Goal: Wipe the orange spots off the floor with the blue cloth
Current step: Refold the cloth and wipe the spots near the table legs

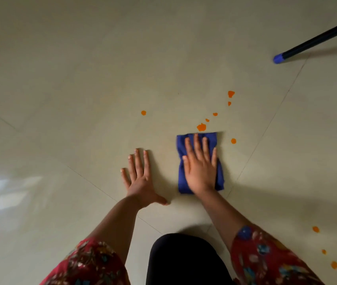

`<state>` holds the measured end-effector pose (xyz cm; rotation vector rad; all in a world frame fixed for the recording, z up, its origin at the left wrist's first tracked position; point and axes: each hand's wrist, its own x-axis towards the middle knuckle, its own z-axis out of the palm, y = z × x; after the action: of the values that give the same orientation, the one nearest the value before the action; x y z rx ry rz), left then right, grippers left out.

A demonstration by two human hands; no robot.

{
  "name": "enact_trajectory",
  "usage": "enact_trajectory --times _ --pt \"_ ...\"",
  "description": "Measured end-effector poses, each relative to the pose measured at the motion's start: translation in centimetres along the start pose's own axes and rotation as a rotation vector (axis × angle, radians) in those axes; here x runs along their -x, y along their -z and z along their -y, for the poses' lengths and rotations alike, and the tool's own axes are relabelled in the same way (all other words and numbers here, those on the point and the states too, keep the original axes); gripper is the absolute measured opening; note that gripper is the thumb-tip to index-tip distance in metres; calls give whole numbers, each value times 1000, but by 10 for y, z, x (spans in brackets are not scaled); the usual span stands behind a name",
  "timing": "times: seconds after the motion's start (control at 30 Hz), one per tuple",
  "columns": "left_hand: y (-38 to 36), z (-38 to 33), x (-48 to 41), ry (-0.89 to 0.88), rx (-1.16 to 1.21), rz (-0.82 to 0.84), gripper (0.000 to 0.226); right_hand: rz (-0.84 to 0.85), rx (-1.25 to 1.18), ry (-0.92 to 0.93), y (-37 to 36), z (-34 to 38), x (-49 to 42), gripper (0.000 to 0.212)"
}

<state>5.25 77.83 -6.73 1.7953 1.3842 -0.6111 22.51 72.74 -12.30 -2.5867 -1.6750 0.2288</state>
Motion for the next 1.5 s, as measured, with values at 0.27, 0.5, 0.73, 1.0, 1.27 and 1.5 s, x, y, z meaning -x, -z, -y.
enact_trajectory --times 0.27,0.5,0.73,1.0,1.27,1.5 --pt "-2 2 0 -18 11 -16 166 20 59 154 2 -35 18 51" --pt "-1 2 1 -17 16 -11 163 51 98 644 -9 -6 19 52" --pt "-2 3 -2 -15 3 0 164 24 37 507 -7 40 -35 52" --pt "0 1 1 -4 -18 17 163 67 7 526 -8 106 -86 52" --pt "0 2 1 -2 40 -2 167 48 -51 -52 19 17 -171 52" --pt "2 1 2 1 33 -11 165 41 -23 374 -6 67 -42 53"
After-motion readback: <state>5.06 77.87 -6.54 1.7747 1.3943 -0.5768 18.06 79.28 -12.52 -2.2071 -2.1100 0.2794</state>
